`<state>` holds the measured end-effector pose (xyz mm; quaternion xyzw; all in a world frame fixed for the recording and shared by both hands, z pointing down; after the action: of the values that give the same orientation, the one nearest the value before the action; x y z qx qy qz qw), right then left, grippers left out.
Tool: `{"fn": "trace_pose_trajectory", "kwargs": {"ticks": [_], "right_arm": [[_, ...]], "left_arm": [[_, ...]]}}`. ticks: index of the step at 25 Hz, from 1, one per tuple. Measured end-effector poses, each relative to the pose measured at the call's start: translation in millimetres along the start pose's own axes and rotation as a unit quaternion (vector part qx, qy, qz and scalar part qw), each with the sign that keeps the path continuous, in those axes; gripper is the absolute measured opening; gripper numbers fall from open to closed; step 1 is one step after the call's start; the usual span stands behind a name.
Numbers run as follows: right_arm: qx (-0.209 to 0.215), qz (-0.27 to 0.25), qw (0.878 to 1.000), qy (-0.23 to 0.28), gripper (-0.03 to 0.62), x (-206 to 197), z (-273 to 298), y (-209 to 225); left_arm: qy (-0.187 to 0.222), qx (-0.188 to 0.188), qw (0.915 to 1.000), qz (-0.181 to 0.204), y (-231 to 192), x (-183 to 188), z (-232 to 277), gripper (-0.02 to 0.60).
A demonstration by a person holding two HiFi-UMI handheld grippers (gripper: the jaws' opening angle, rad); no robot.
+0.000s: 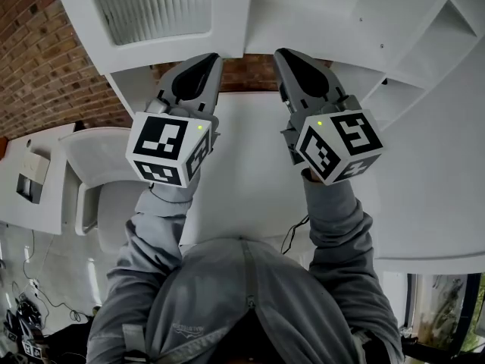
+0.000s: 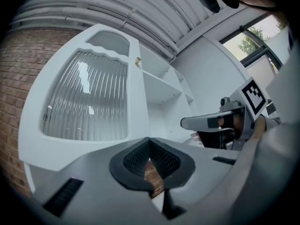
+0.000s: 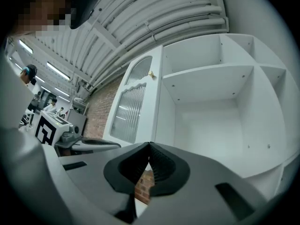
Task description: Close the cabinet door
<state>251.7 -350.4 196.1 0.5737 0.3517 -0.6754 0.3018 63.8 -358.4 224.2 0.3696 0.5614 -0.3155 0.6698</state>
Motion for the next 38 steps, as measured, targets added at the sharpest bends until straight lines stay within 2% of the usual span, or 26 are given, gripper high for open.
{"fn": "trace_pose_trajectory", "kwargs": {"ticks": [6,14,18,25,32,38], "right_arm": [[-0.038,0.025,0.999,0.011,0.026,-24,-17,-24],[-0.099,0.010,0.995,0.008,0.026,-58,-40,-49],[-0.098,0.009,0.995,0.007,0.026,-77,-50,-66],[-0.077,0.030,0.996,-0.018,0.026,-109,-49,-86],[-0.077,0.031,0.996,-0.027,0.026,-126,-54,-95],[-0.070,0.023,0.997,-0.021,0.026,-124,-54,-99]], "left_arm": [[-0.007,0.002,1.0000,0.002,12,-16,-29,0.003],[-0.009,0.036,0.9993,0.000,25,-45,-59,0.003],[-0.015,0.050,0.9986,-0.008,35,-62,-74,0.003],[-0.047,0.053,0.9965,-0.044,47,-100,-88,0.002],[-0.060,0.065,0.9953,-0.039,52,-113,-96,0.003],[-0.061,0.063,0.9953,-0.041,54,-116,-97,0.003]]}}
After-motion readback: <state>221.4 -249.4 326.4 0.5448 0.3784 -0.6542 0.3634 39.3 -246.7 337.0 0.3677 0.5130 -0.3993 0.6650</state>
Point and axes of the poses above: the fingertips, and each gripper's own axes: z forward along the fingers, y to its right, x out of its top, the point moved 9 cm from there along -z, backward along the fingers, and after that the axes turned 14 degrees about -y, right-handed, at the moved point
